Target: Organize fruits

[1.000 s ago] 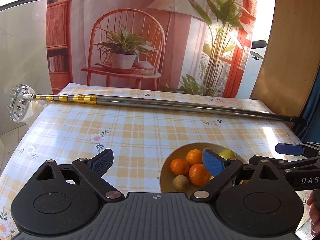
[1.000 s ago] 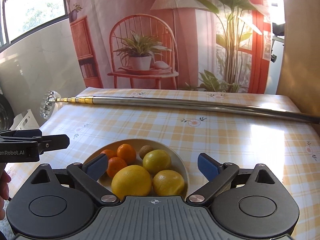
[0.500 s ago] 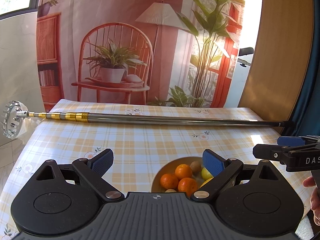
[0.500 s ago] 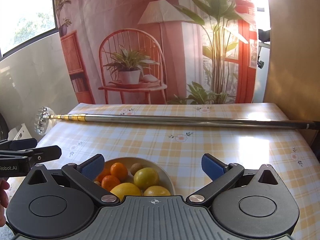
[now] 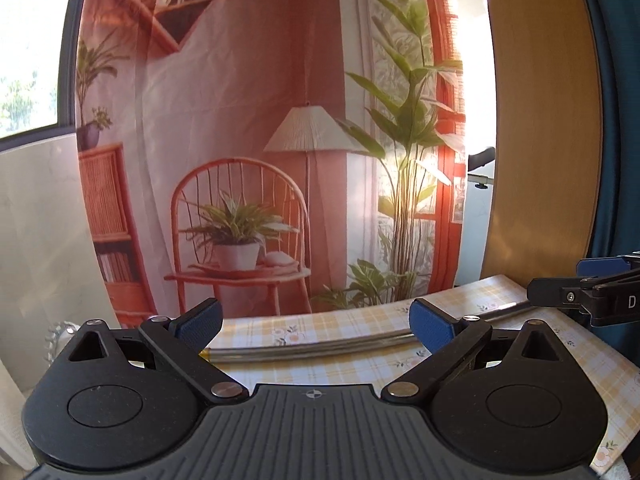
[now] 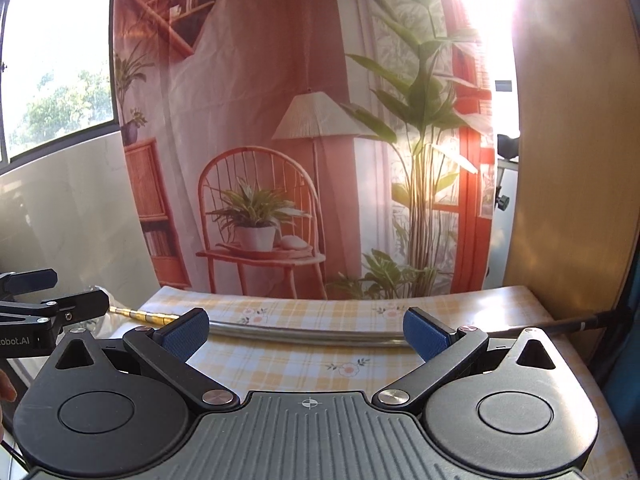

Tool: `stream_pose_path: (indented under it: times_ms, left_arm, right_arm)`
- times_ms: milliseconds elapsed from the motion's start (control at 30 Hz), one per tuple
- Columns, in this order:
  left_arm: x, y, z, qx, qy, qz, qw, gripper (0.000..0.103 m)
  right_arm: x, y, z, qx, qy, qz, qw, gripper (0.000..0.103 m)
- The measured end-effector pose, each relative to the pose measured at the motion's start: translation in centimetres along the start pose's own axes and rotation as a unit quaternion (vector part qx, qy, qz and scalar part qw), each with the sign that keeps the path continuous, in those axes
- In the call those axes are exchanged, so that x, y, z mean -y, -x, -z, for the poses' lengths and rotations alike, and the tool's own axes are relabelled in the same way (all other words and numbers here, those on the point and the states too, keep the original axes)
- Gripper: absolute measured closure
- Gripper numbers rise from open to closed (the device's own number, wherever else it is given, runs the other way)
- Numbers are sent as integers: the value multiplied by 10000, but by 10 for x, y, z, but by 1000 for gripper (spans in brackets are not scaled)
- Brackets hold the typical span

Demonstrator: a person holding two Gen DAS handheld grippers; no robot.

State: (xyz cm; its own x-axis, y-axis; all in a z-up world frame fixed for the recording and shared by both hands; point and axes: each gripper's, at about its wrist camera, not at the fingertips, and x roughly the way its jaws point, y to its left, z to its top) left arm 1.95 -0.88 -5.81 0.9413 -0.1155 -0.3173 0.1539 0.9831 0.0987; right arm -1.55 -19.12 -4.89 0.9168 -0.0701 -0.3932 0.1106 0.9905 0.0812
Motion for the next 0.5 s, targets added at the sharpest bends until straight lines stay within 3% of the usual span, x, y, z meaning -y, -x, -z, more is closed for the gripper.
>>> stream_pose_path:
  times_ms: [133,500]
  left_arm:
    - [12,14,-17,213,-232,-43,9995,0]
    - [25,28,-28,260,-362,112,9989,0]
  right_arm:
    - [1,13,-12,168,-5,3,9999,0]
    - [-2,33,-20,347,15,98,9993,0]
